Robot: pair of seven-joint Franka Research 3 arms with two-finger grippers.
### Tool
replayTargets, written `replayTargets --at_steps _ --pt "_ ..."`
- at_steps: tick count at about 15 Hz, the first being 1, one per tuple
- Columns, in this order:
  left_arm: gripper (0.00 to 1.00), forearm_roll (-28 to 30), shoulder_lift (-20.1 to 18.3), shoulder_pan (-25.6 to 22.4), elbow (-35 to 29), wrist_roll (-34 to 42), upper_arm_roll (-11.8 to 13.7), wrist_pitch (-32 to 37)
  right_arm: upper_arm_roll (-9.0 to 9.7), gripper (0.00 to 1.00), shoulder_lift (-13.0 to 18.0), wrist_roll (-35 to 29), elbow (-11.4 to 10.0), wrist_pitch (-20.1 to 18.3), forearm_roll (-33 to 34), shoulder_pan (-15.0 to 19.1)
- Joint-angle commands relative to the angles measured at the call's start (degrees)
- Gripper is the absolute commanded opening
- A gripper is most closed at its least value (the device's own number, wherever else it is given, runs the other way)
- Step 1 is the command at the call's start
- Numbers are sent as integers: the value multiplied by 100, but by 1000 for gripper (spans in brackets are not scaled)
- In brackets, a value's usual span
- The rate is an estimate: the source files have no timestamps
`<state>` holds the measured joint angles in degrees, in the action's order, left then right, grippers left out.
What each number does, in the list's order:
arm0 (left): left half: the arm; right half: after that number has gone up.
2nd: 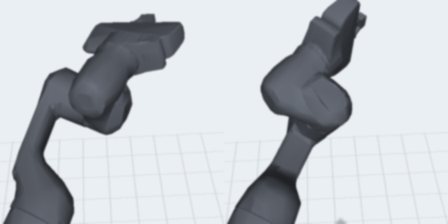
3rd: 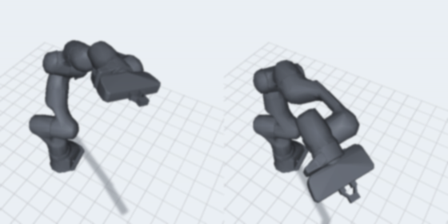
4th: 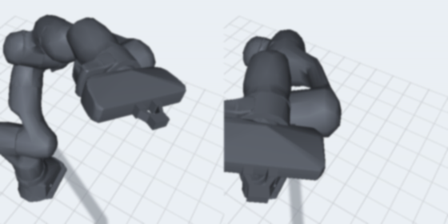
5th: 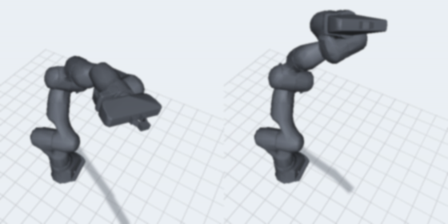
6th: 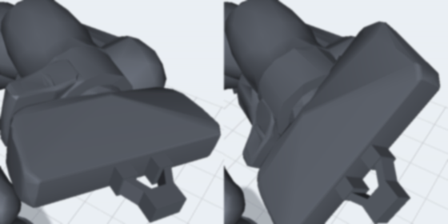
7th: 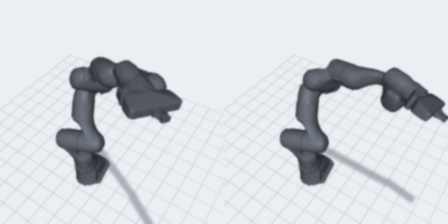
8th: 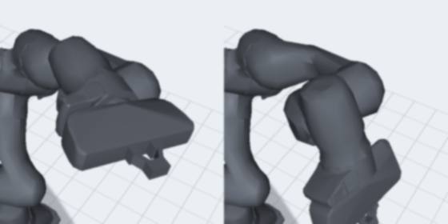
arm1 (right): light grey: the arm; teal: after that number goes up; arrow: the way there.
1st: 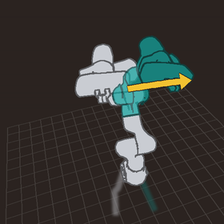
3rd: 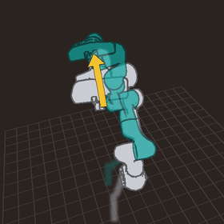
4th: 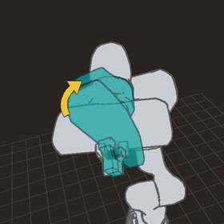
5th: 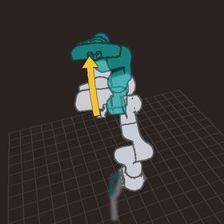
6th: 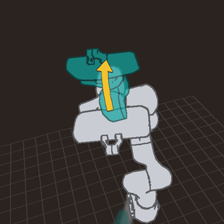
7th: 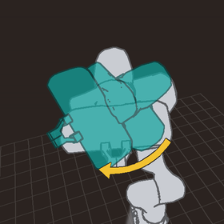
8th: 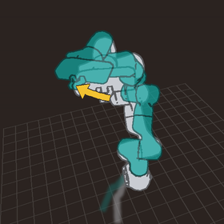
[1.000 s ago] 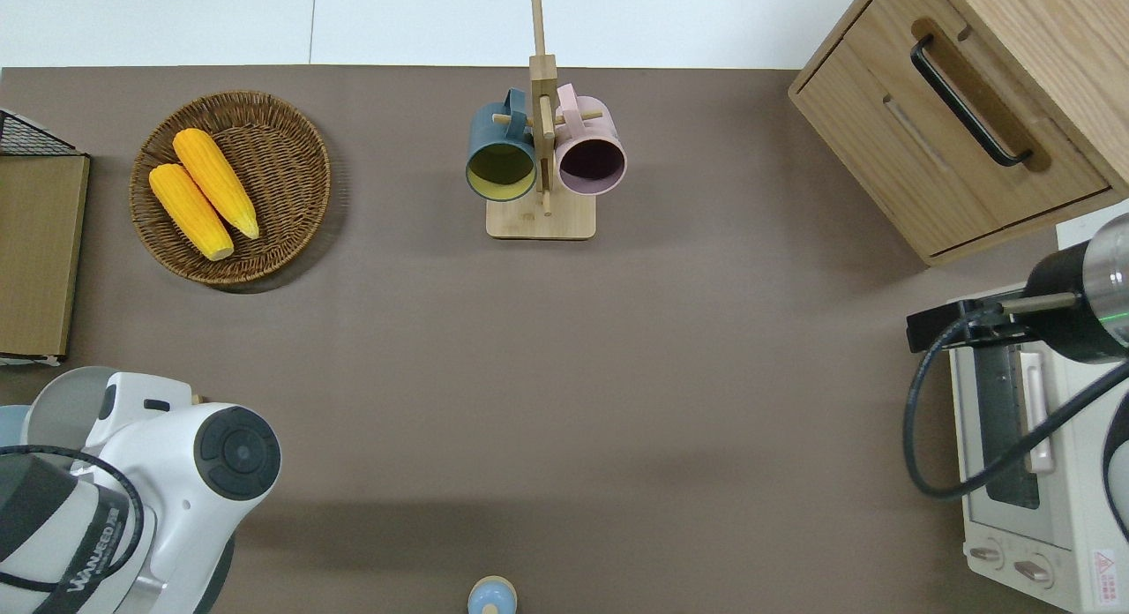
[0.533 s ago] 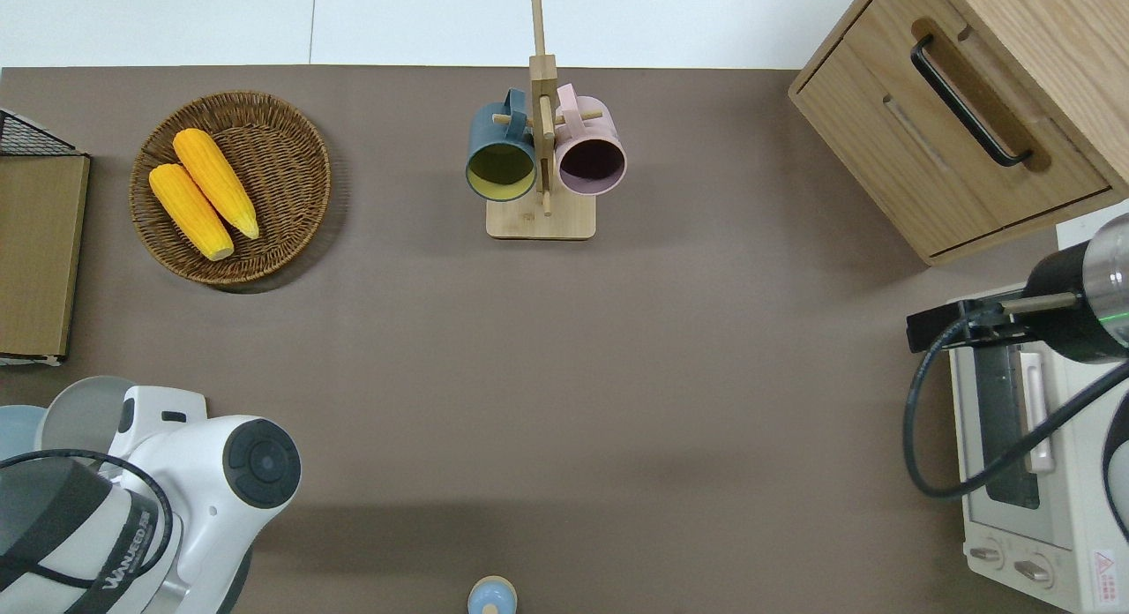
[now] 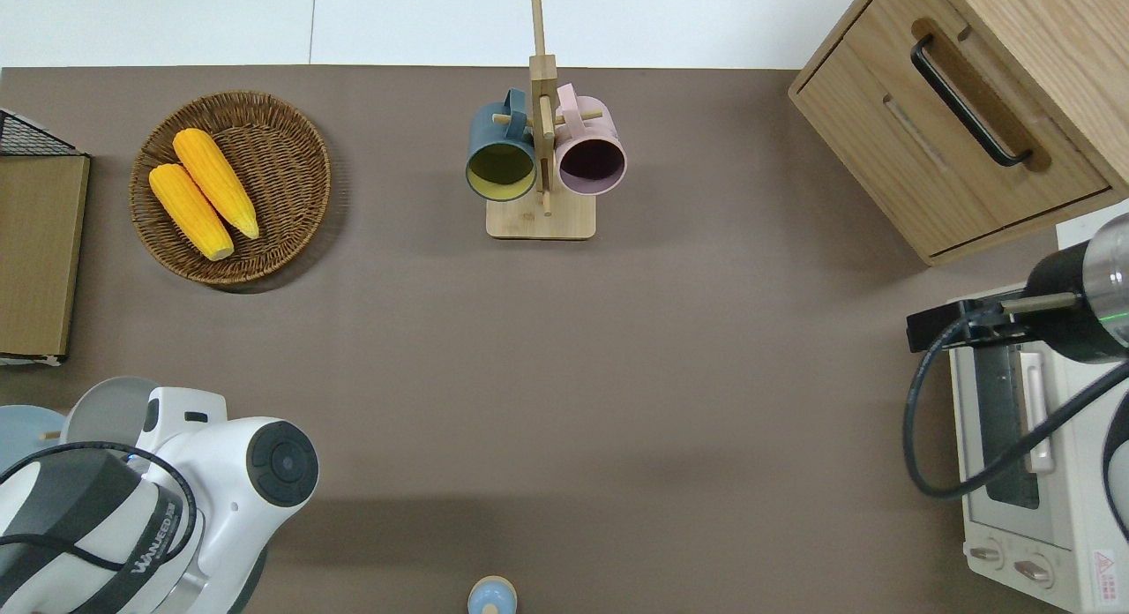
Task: Pick gray plate from table and place it on lower plate rack with left arm
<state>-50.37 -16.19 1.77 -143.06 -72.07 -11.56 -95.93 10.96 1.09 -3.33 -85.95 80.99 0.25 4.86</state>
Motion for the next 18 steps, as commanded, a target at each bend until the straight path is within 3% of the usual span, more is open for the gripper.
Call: replayTargets --at_steps 1,6,9,13,18 --pt "991 -43 -33 60 -91 254 49 -84 38 990 14 8 35 -83 -43 41" --pt "998 -25 133 43 49 780 57 -102 38 987 14 -1 35 -83 -43 41" --pt "998 588 309 86 672 1370 66 -76 38 987 14 -1 35 -83 -43 41" --pt "998 773 327 122 1007 1572 31 -58 29 990 14 -1 35 -83 -43 41" --pt "998 1836 336 139 1754 1880 31 48 38 990 14 -1 35 -83 -43 41"
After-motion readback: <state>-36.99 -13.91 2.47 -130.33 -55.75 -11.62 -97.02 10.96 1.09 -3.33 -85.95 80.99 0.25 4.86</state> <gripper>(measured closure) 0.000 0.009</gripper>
